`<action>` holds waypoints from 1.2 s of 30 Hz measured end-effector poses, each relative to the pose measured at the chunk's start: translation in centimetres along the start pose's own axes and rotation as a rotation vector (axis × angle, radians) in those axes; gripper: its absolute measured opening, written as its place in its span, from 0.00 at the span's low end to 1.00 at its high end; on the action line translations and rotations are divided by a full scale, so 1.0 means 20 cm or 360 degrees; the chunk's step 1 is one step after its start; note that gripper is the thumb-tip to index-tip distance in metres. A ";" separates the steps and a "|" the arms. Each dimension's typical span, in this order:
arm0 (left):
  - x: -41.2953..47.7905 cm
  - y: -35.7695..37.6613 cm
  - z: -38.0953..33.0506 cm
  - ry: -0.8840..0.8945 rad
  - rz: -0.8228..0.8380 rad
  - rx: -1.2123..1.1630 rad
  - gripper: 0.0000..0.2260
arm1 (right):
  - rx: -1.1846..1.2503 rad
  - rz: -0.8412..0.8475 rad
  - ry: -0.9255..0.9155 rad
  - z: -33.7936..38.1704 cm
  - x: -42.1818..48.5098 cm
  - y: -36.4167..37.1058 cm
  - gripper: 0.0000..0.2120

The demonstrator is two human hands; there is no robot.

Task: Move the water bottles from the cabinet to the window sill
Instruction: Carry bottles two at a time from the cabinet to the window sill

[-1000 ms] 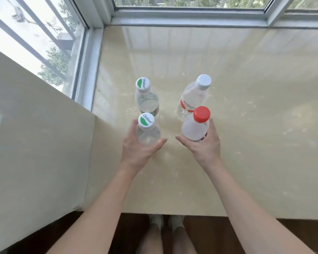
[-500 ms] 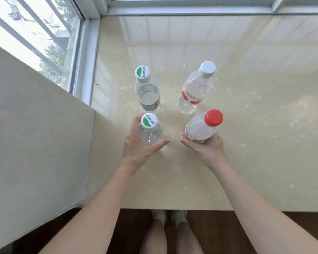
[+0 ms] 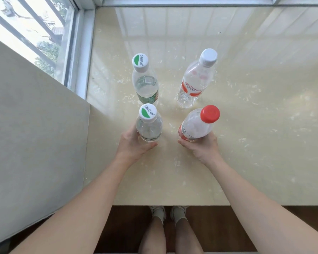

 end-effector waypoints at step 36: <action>-0.70 -1.17 -1.44 0.0858 -0.0716 0.1182 0.29 | -0.1575 -0.0470 -0.1140 1.80 -0.60 -0.88 0.23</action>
Point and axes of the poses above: each hand's wrist, its own x-axis towards the middle knuckle, its own y-axis out of the palm, z = x × y, the point moved 4 cm from there along x, towards the middle knuckle, and after that the axes turned 5 degrees about x, right-handed, at the moved point
